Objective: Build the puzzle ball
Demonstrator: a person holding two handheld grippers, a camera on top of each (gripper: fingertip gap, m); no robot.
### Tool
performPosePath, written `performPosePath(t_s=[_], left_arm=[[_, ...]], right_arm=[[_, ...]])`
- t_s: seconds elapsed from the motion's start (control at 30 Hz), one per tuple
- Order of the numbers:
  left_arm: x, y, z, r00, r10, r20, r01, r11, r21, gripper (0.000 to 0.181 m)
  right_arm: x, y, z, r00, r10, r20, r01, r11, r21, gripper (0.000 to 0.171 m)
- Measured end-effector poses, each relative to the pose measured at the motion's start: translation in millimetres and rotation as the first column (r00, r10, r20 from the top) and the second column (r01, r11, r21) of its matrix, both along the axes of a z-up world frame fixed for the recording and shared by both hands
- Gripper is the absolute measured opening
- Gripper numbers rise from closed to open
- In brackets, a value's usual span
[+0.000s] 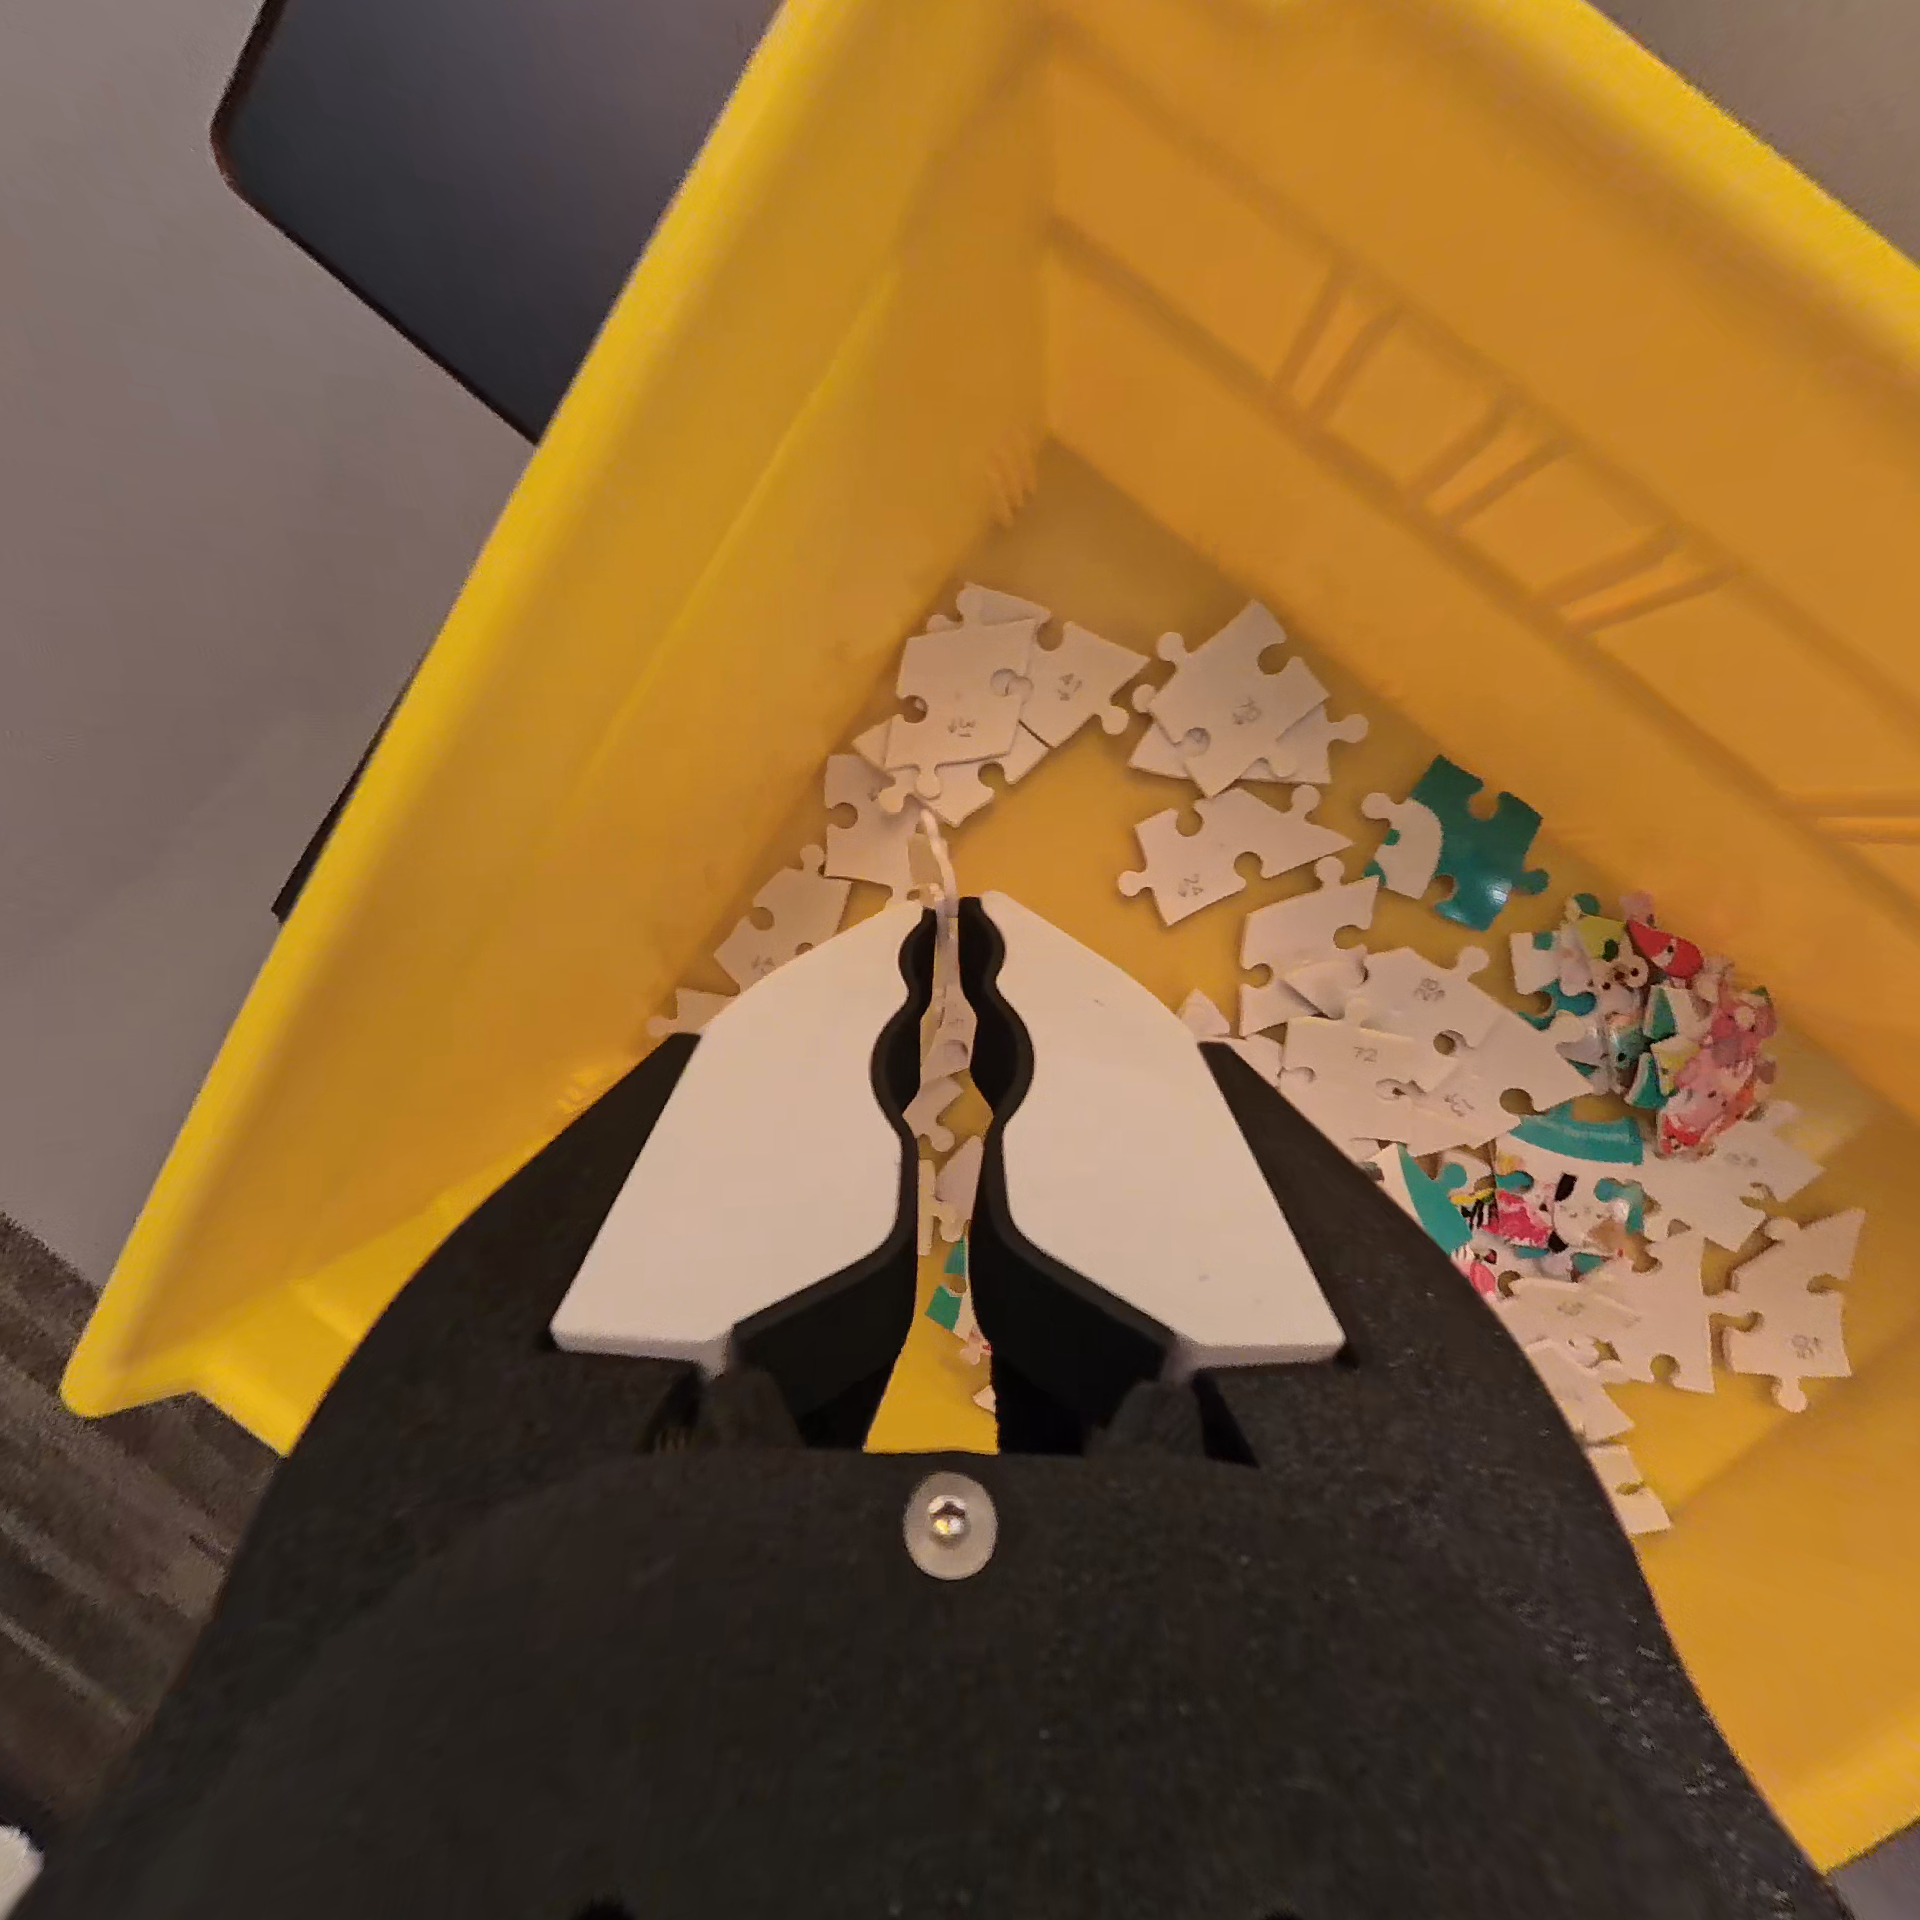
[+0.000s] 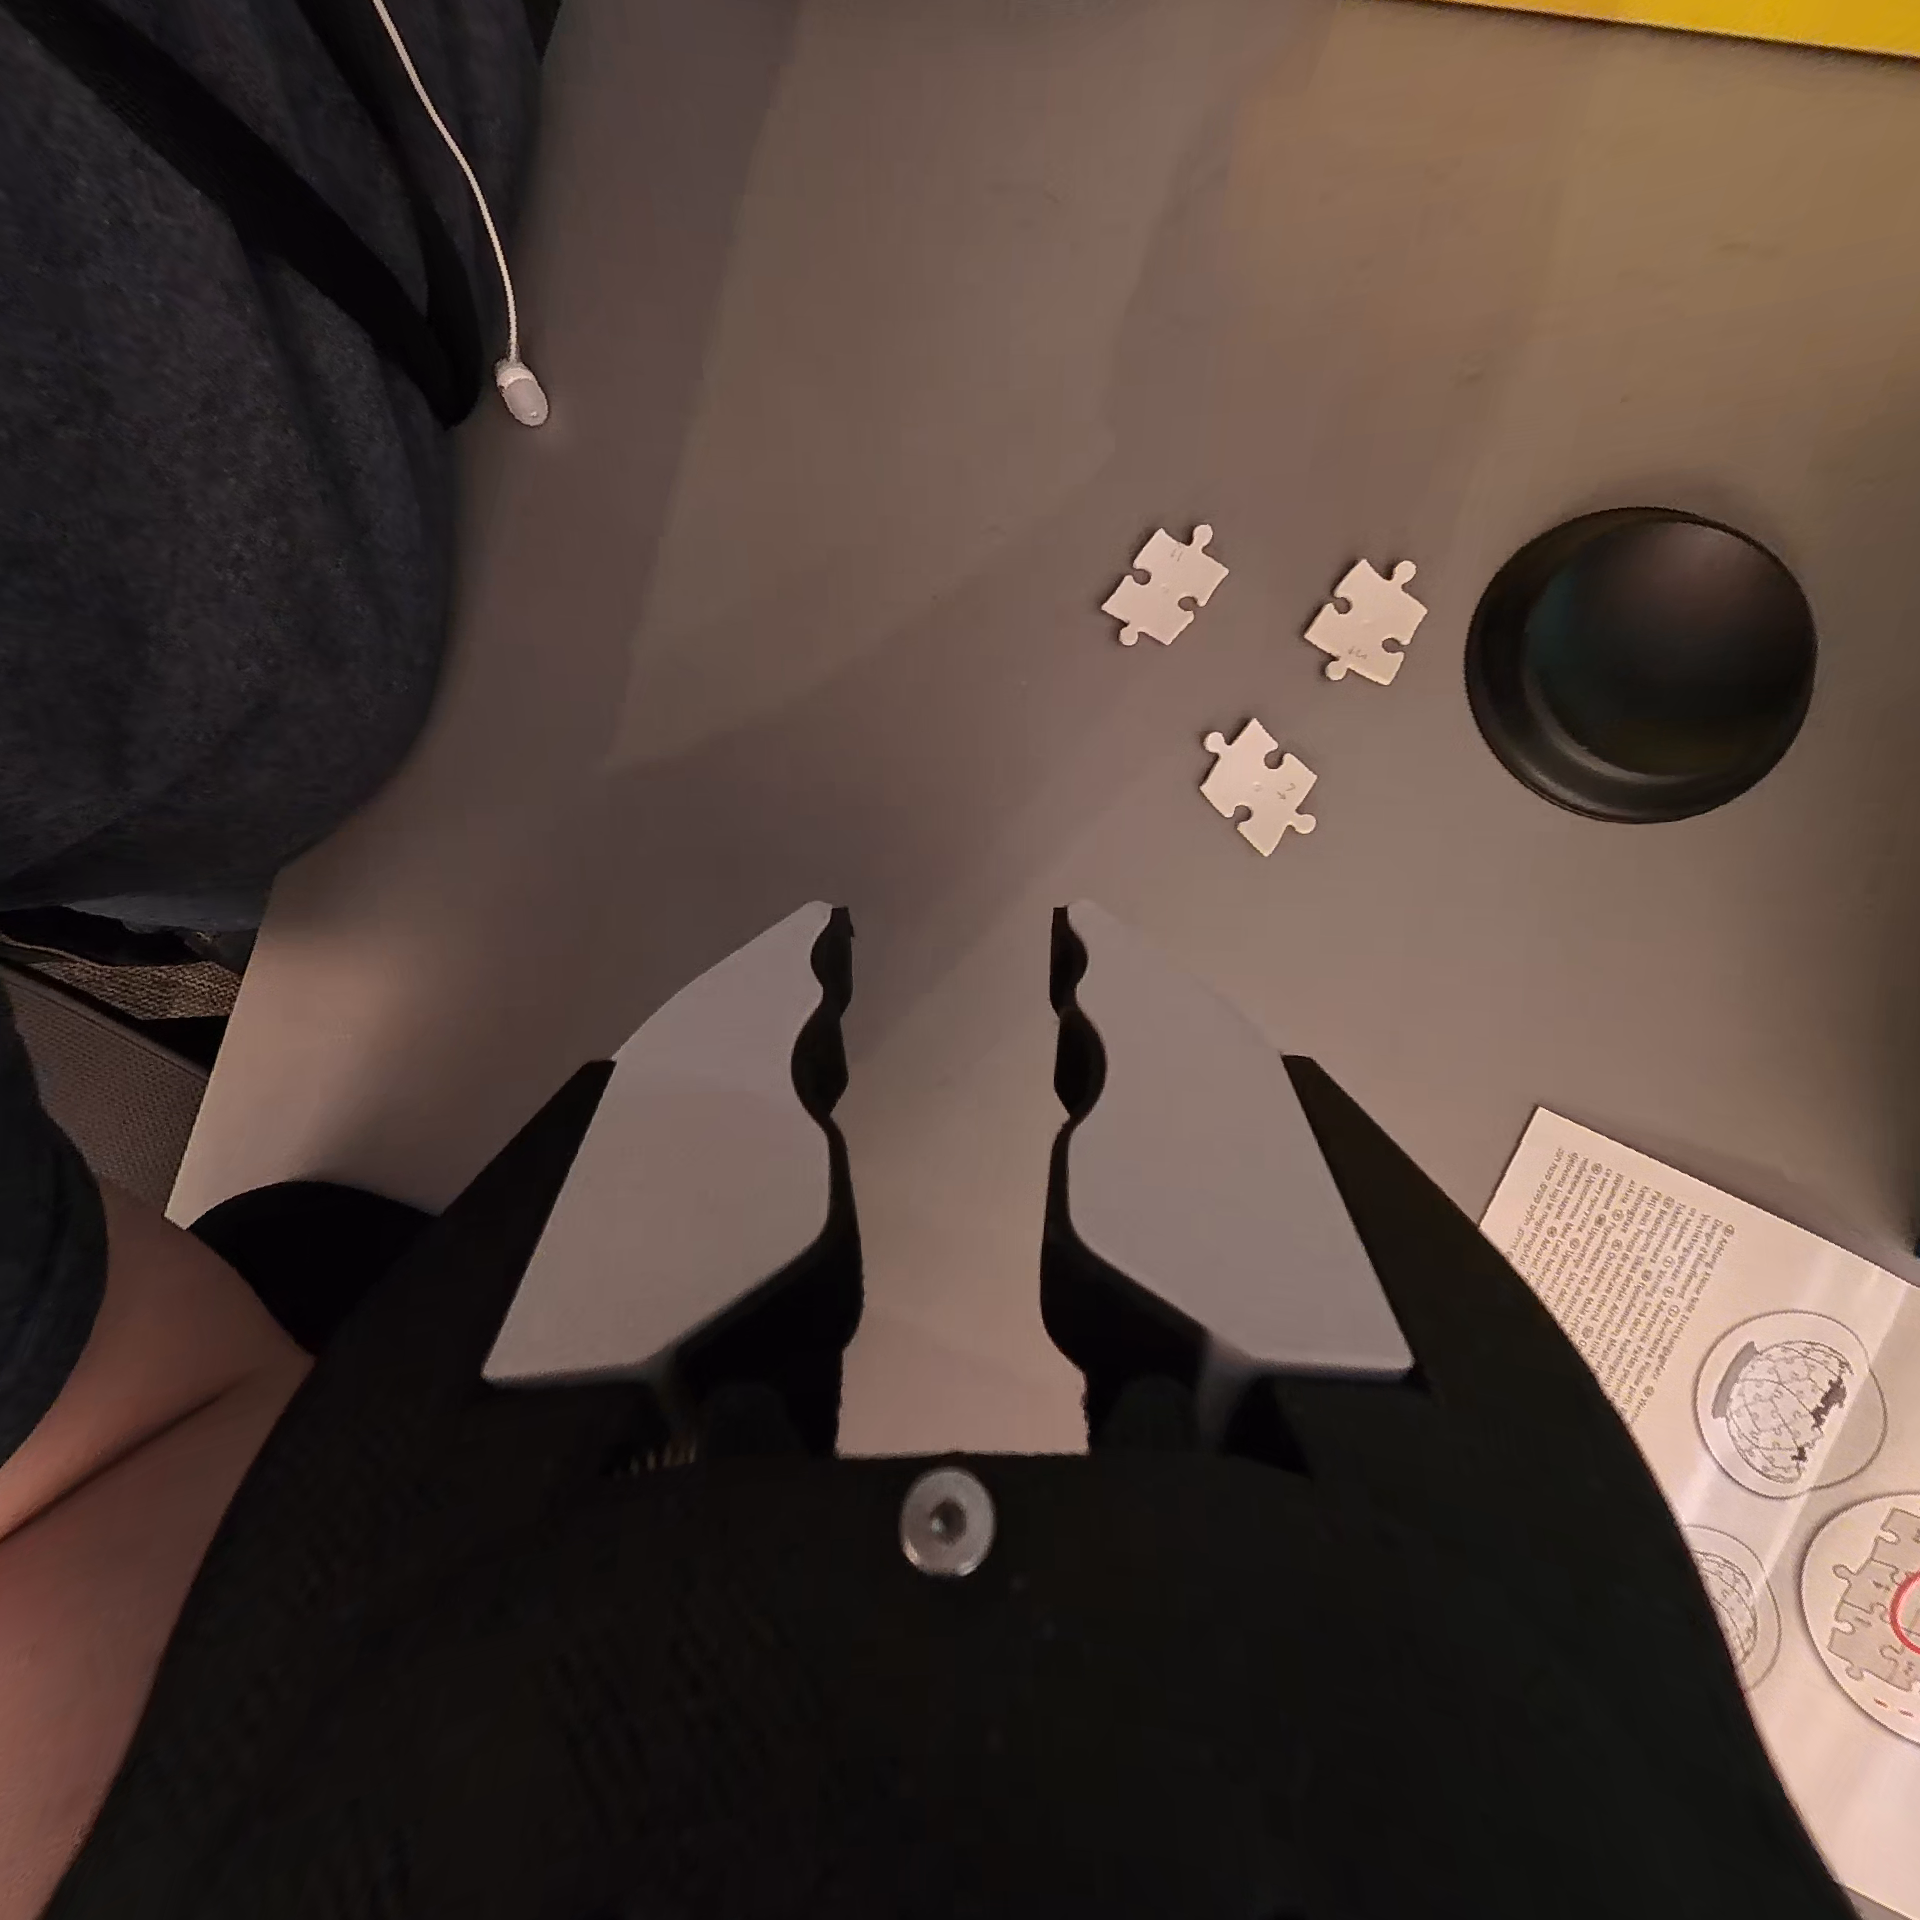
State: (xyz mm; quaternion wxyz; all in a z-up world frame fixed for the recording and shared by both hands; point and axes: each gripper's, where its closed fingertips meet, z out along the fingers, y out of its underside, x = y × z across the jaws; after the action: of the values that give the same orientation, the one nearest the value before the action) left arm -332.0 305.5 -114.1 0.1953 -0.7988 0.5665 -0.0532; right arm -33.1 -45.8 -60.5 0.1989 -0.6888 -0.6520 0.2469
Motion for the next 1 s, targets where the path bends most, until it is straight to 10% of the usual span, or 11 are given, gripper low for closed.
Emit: performPosePath(t_s=[0.63, 1.0], left_arm=[[7, -61, 63, 0.984, -0.16, 0.083, 0.119, 0.922, 0.368, 0.004], [113, -206, 151, 0.842, -0.519, 0.145, 0.345, 0.727, 0.594, 0.004]], right_arm=[[-32, 30, 13, 0.99, -0.042, -0.135, 0.062, 0.987, 0.15, 0.04], [-73, 74, 81, 0.883, -0.095, -0.46, 0.337, 0.81, 0.48, 0.043]])
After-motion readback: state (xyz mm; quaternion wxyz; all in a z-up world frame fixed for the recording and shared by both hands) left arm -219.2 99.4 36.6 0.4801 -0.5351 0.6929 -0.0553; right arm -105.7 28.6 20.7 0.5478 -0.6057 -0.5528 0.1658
